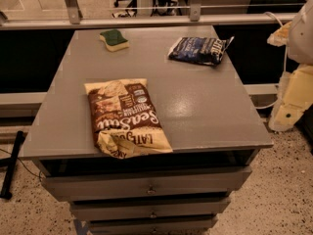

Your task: Pick brown chip bag

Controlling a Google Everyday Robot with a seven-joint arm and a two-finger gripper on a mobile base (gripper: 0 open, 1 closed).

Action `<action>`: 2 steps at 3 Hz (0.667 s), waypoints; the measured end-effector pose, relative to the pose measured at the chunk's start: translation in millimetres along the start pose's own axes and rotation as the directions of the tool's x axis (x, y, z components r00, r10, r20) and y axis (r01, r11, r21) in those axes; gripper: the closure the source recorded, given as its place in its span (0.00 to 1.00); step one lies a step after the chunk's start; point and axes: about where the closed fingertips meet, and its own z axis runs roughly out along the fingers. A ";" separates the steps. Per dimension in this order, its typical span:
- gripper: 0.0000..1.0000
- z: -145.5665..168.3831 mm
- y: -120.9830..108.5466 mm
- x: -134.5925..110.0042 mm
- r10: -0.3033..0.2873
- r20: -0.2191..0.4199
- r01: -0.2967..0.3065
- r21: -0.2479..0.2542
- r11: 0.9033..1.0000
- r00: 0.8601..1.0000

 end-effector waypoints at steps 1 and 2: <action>0.00 -0.7 -0.3 -0.4 0.000 0.002 0.000 0.002 1.000 1.000; 0.00 16.0 4.5 -13.3 0.017 0.079 -0.014 -0.043 0.999 0.997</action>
Offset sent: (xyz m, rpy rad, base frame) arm 0.0147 0.0714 -0.0625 0.4122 0.1332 0.0666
